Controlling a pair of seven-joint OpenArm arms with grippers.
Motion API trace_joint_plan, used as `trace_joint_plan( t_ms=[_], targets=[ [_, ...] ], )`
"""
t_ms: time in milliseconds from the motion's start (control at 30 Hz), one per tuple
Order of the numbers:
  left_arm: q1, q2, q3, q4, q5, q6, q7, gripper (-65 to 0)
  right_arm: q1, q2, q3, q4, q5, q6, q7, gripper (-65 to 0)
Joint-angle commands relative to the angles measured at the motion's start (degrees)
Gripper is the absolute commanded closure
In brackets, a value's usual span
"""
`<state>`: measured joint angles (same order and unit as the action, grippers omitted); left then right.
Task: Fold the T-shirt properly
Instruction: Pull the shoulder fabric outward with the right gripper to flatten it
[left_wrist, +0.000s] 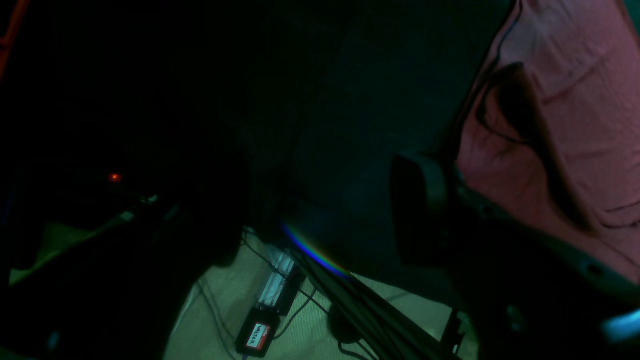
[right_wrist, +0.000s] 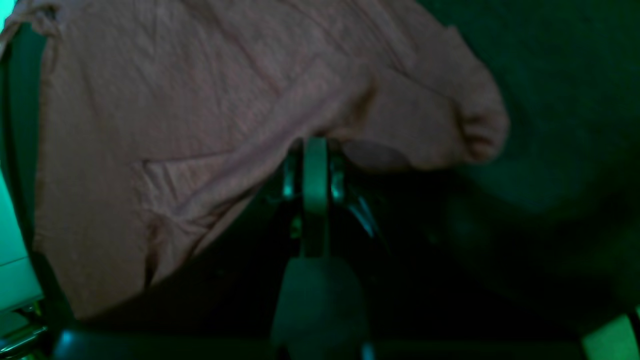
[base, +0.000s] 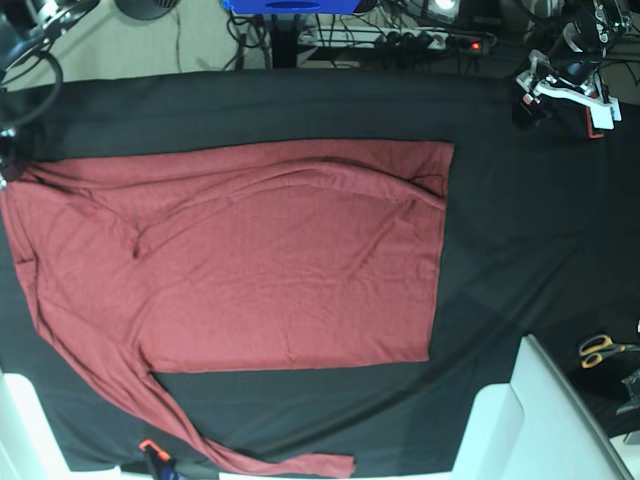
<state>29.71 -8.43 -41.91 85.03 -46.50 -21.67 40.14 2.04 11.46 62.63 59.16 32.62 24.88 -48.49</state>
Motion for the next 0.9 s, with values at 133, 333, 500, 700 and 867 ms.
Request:
trace_joint_plan(
  t_ms=[133,333,500,700,867],
  targets=[
    [0.57,-0.67,-0.42,0.72,-0.75,-0.53,-0.71,-42.6,3.01,3.79,0.09,-5.13,0.74,0.39,1.06,-0.2],
    [0.66,-0.67,-0.68,0.72,-0.75,-0.53,-0.71,-42.6,4.86,5.02,-1.66,-9.62,0.74,0.30,4.67,-0.2],
    [0.66,-0.67,-0.77,0.72,-0.75,-0.53,-0.71,-42.6,6.00,6.07,-5.44,-13.40,0.74,0.30,8.80,-0.2],
    [0.66,-0.67,-0.77,0.72,-0.75,-0.53,-0.71,-42.6,6.62,6.16,-6.59,-14.63,0.74,0.30,12.31,-0.2],
    [0.66,-0.59,-0.77,0.72,-0.75,-0.53,-0.71,-42.6,6.70,5.90,-7.11,-7.86,1.18,1.36,13.63,0.0]
  ],
)
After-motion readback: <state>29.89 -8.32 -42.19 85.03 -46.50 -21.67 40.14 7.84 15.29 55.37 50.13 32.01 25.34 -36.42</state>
